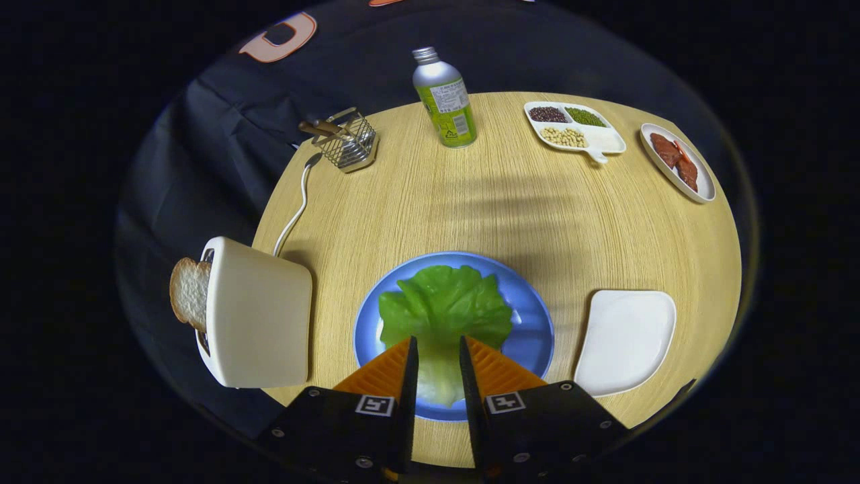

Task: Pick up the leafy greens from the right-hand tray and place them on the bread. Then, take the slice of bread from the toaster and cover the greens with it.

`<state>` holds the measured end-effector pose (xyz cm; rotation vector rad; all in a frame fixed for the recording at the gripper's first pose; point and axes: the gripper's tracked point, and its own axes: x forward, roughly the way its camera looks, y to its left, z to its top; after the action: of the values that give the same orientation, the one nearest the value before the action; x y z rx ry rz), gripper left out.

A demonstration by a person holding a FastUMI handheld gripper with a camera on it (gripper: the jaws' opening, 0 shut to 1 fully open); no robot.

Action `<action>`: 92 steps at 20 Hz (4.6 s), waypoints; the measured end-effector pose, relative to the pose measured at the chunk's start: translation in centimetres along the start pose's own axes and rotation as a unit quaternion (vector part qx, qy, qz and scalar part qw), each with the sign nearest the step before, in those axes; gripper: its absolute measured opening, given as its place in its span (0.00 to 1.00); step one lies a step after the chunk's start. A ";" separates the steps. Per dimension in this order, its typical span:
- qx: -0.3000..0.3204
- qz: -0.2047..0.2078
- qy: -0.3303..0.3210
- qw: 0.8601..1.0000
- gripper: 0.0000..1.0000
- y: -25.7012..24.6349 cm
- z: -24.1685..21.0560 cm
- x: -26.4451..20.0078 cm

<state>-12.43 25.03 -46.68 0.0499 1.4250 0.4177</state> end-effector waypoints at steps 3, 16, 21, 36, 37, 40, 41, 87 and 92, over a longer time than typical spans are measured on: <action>-0.003 0.003 -0.001 1.000 0.43 0.5 0.5 -1.1; -0.061 0.062 -0.016 0.996 0.70 11.8 4.2 -9.1; -0.071 0.070 -0.006 0.995 0.79 16.9 4.8 -10.3; -0.108 0.059 0.029 0.992 0.79 29.3 4.8 -7.6; -0.112 0.051 0.032 0.992 0.79 29.5 4.6 -7.1; -0.119 0.027 0.046 0.991 0.79 29.6 3.5 -5.4; -0.119 0.021 0.051 0.991 0.79 29.6 3.3 -5.1; 0.054 0.103 0.030 0.993 0.13 11.8 3.9 -10.1; 0.063 0.093 0.046 0.993 0.13 7.3 2.3 -7.4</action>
<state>-12.73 29.97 -37.24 0.2698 1.5421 0.4883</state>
